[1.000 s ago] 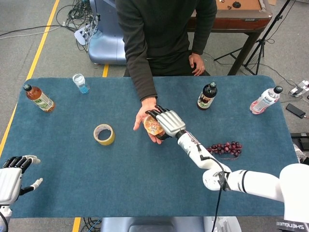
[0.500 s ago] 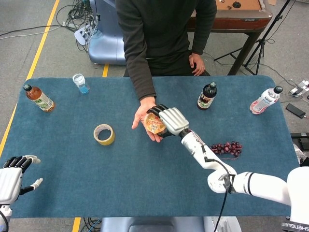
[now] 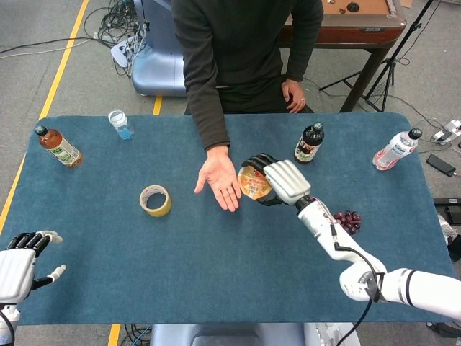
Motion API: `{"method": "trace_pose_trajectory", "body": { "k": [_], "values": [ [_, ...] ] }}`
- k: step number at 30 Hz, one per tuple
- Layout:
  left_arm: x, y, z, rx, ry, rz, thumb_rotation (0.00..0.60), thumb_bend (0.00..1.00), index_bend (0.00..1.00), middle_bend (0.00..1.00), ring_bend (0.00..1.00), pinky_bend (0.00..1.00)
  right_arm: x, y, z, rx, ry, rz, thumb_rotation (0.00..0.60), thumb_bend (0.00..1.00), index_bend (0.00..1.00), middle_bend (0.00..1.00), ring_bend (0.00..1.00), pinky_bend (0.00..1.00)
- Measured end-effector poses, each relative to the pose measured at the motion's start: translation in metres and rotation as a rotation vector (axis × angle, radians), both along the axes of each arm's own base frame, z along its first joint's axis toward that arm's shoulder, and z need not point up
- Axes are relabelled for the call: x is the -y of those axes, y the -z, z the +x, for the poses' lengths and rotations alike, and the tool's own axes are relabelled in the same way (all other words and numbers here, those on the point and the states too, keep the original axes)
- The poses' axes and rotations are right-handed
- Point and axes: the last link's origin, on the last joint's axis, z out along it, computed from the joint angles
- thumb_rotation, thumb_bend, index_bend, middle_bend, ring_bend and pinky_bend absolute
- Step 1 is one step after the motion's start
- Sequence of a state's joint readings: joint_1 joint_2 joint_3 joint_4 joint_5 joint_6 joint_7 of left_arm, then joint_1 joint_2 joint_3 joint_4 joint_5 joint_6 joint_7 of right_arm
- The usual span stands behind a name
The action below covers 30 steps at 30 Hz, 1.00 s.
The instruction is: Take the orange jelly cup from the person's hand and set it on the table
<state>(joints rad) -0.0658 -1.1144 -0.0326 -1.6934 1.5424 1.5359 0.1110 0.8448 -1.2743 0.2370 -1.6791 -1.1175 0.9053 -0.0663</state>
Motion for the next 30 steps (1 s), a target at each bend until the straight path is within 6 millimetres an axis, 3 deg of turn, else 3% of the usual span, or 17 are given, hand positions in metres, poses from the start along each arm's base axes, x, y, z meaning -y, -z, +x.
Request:
{"method": "trace_pose_trajectory", "body": {
  "k": [5, 12, 25, 30],
  "values": [
    [-0.001, 0.001, 0.001, 0.001, 0.004, -0.004, 0.600, 0.17, 0.40, 0.35, 0.29, 0.22, -0.009, -0.005, -0.029, -0.024, 0.055, -0.005, 0.600, 0.37, 0.35, 0.30, 0.14, 0.44],
    [-0.001, 0.002, 0.002, 0.000, 0.008, -0.005, 0.600, 0.17, 0.40, 0.35, 0.29, 0.22, -0.009, -0.001, -0.054, -0.065, 0.100, 0.002, 0.600, 0.37, 0.35, 0.30, 0.14, 0.44],
    [0.000, 0.004, 0.002, 0.000, 0.004, -0.009, 0.600, 0.17, 0.40, 0.35, 0.29, 0.22, -0.003, 0.038, -0.085, -0.100, 0.169, 0.066, 0.600, 0.37, 0.35, 0.30, 0.14, 0.44],
    [0.000, 0.004, 0.001, 0.000, 0.000, -0.009, 0.600, 0.17, 0.40, 0.35, 0.29, 0.22, 0.000, 0.052, -0.092, -0.107, 0.185, 0.086, 0.600, 0.35, 0.35, 0.28, 0.14, 0.39]
  ]
}}
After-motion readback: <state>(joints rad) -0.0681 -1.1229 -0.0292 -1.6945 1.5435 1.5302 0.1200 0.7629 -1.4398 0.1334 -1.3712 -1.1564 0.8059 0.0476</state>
